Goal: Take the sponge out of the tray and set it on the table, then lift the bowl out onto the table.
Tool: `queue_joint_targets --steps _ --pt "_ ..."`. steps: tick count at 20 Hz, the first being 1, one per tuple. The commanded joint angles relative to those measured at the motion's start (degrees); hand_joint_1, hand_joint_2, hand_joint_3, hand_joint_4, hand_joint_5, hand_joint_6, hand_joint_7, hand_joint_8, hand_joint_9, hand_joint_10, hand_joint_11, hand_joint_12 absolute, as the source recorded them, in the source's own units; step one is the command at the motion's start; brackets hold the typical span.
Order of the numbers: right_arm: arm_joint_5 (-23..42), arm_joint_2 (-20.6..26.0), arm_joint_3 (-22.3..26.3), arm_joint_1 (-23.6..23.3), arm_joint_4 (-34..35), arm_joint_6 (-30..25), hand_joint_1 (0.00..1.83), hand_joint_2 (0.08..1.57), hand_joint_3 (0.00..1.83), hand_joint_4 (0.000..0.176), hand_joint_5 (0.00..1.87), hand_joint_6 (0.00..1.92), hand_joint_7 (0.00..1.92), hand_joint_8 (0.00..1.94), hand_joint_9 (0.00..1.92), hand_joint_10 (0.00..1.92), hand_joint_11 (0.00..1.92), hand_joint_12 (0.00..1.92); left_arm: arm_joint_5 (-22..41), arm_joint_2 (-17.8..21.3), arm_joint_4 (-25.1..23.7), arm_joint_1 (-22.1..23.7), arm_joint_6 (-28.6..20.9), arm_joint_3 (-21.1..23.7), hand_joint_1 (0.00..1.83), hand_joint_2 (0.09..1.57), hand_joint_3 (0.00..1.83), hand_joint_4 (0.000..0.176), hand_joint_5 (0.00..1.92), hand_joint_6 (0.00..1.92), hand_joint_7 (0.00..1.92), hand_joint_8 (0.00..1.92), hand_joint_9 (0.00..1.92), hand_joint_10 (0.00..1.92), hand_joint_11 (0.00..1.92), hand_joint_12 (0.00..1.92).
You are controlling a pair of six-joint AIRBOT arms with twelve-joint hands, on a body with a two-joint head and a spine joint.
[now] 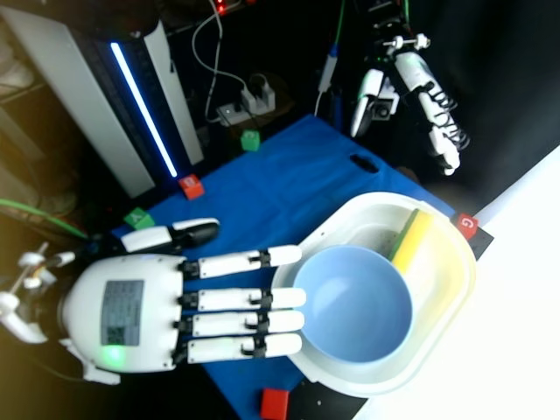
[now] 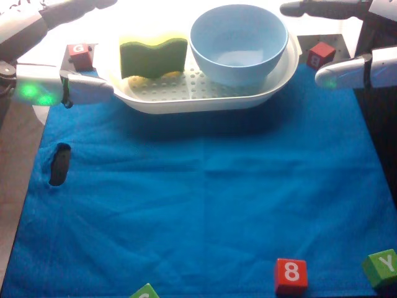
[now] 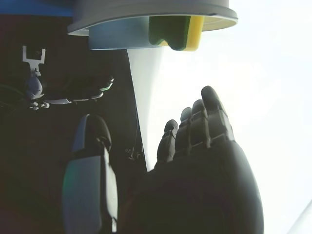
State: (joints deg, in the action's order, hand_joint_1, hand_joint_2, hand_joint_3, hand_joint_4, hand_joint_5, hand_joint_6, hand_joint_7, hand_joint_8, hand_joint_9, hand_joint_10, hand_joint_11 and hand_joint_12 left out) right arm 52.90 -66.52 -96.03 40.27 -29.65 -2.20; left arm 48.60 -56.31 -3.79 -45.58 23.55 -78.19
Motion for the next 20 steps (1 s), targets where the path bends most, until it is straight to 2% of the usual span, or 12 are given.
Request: queue_joint_targets --steps 1,4,7,9,10,11,13,14,15,17,18,20 --pt "5.4 0.1 0.0 -0.6 3.4 -0.5 0.53 1.13 0.00 0.105 0.30 0.00 0.20 0.00 0.14 0.00 0.00 0.37 6.3 0.1 1.7 0.3 -0.4 -0.3 0.81 0.96 0.01 0.141 0.22 0.00 0.08 0.00 0.01 0.00 0.00 0.09" --pt "5.2 -0.2 -0.3 -0.6 3.0 -0.5 0.51 1.14 0.00 0.099 0.30 0.00 0.20 0.00 0.14 0.00 0.00 0.37 4.6 0.3 0.5 0.8 -0.4 -0.7 0.78 0.98 0.00 0.123 0.24 0.00 0.09 0.00 0.02 0.00 0.00 0.11" --pt "4.5 -0.4 -0.5 -0.6 2.4 -0.5 0.53 1.16 0.01 0.108 0.27 0.00 0.18 0.00 0.12 0.00 0.01 0.32 -0.6 -0.9 -3.0 5.5 -0.4 -3.4 0.76 1.00 0.00 0.056 0.30 0.00 0.24 0.01 0.17 0.01 0.00 0.42" --pt "4.4 -0.7 -0.5 -0.6 2.1 -0.5 0.56 1.17 0.01 0.109 0.27 0.00 0.18 0.00 0.11 0.00 0.00 0.31 -6.2 -3.4 -7.0 10.0 -0.4 -6.3 0.80 1.00 0.00 0.072 0.40 0.01 0.35 0.02 0.22 0.01 0.00 0.39" --pt "4.4 -0.7 -0.6 -0.6 2.0 -0.5 0.58 1.17 0.01 0.118 0.27 0.00 0.17 0.00 0.10 0.00 0.00 0.29 -9.2 -4.7 -9.4 12.4 -0.4 -7.6 0.79 1.00 0.00 0.070 0.43 0.01 0.39 0.01 0.25 0.01 0.00 0.37" --pt "4.4 -0.8 -0.6 -0.6 2.0 -0.5 0.60 1.18 0.00 0.121 0.28 0.00 0.18 0.00 0.11 0.00 0.01 0.29 -11.9 -6.1 -11.3 14.5 -0.4 -9.0 0.81 0.99 0.00 0.041 0.49 0.01 0.47 0.01 0.34 0.01 0.00 0.60" --pt "4.4 -1.0 -0.7 -0.6 1.6 -0.5 0.60 1.18 0.01 0.132 0.29 0.00 0.18 0.00 0.12 0.01 0.02 0.29 -16.6 -8.9 -13.7 16.6 -0.4 -11.8 0.80 0.97 0.00 0.061 0.55 0.01 0.55 0.01 0.42 0.01 0.00 0.75" --pt "4.4 -1.1 -0.9 -0.6 1.5 -0.5 0.57 1.18 0.00 0.132 0.29 0.00 0.17 0.00 0.11 0.00 0.01 0.29 -18.1 -10.2 -14.2 17.1 -0.4 -13.1 0.80 0.97 0.00 0.052 0.56 0.01 0.57 0.01 0.45 0.02 0.00 0.80" --pt "4.4 -1.2 -1.0 -0.6 1.4 -0.5 0.58 1.18 0.00 0.109 0.30 0.01 0.18 0.00 0.11 0.00 0.01 0.30 -19.6 -11.3 -14.7 17.5 -0.4 -14.4 0.76 0.97 0.00 0.070 0.56 0.00 0.60 0.01 0.48 0.02 0.00 0.77" --pt "4.4 -1.4 -1.2 -0.6 1.3 -0.5 0.59 1.19 0.00 0.104 0.30 0.00 0.18 0.00 0.12 0.00 0.01 0.30 -22.8 -13.4 -16.2 18.6 -0.4 -16.5 0.73 0.99 0.00 0.076 0.56 0.00 0.65 0.01 0.58 0.03 0.00 0.96" --pt "4.4 -1.5 -1.2 -0.6 1.3 -0.5 0.60 1.20 0.00 0.097 0.30 0.00 0.18 0.00 0.12 0.00 0.02 0.30 -23.9 -14.3 -16.9 19.1 -0.3 -17.4 0.75 1.00 0.00 0.071 0.57 0.00 0.68 0.00 0.63 0.03 0.01 1.06" --pt "4.4 -1.6 -1.3 -0.6 1.2 -0.5 0.59 1.20 0.00 0.087 0.30 0.00 0.18 0.00 0.12 0.00 0.02 0.31 -26.3 -16.7 -17.4 19.9 -0.3 -19.9 0.76 0.99 0.00 0.075 0.58 0.00 0.71 0.01 0.69 0.03 0.03 1.15"
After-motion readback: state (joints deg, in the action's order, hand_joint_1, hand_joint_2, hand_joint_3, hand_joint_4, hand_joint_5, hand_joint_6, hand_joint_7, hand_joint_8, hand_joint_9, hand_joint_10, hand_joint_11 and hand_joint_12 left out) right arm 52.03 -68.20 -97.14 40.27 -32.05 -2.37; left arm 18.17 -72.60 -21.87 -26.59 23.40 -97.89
